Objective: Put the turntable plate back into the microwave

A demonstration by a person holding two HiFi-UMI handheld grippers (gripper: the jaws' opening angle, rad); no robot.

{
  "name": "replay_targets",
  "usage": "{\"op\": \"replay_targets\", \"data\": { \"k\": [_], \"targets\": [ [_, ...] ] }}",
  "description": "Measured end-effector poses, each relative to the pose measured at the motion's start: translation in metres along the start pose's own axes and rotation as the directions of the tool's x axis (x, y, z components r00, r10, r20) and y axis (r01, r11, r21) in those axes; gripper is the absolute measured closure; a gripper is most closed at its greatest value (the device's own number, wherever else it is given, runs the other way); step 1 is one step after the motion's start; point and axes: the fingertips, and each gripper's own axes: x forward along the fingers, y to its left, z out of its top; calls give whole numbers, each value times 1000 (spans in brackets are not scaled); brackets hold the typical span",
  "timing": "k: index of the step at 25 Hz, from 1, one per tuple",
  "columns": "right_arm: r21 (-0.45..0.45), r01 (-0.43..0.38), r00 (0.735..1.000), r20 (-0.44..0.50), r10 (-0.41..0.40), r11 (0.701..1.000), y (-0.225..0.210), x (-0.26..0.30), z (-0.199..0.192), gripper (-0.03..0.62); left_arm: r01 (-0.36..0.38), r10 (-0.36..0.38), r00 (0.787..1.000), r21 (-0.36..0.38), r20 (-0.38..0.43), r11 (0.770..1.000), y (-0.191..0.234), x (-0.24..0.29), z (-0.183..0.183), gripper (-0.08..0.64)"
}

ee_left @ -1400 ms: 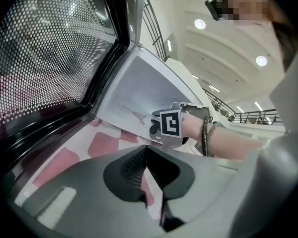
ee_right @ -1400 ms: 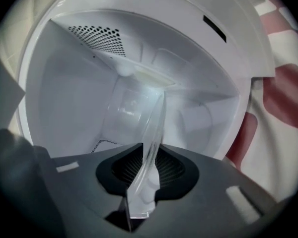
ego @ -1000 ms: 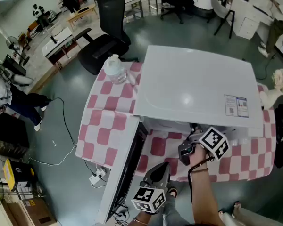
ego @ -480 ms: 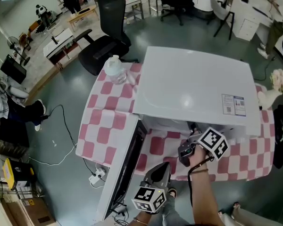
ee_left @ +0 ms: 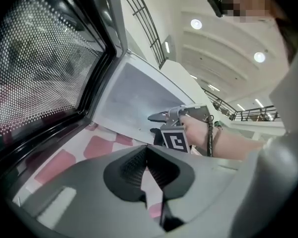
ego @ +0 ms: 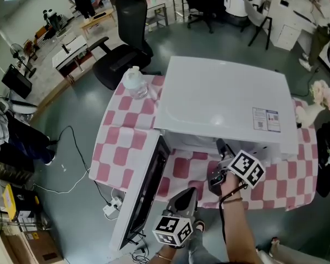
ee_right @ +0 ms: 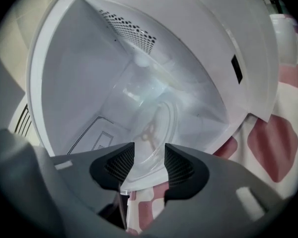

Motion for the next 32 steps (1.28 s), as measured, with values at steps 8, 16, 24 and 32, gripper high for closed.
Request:
{"op": "replay_targets", "data": {
  "k": [8,16,24,32],
  "targets": [
    [-95,-15,999,-31,12,995,17,-27,-6,420,-7,7,1000,14,24,1000,-12,-12,9,560],
    [-315,-42,997,-78,18,948,32,-89,-20,445,-32,29,998,64,51,997,-29,-25,38,560],
    [-523,-23,1000,-7,23,852,55,-173,-11,555,-38,26,994,119,105,992,-57,-41,83,560],
    [-623,51,993,115,27,780,59,-247,6,581,-45,15,988,189,156,981,-77,-51,120,560]
  ]
}}
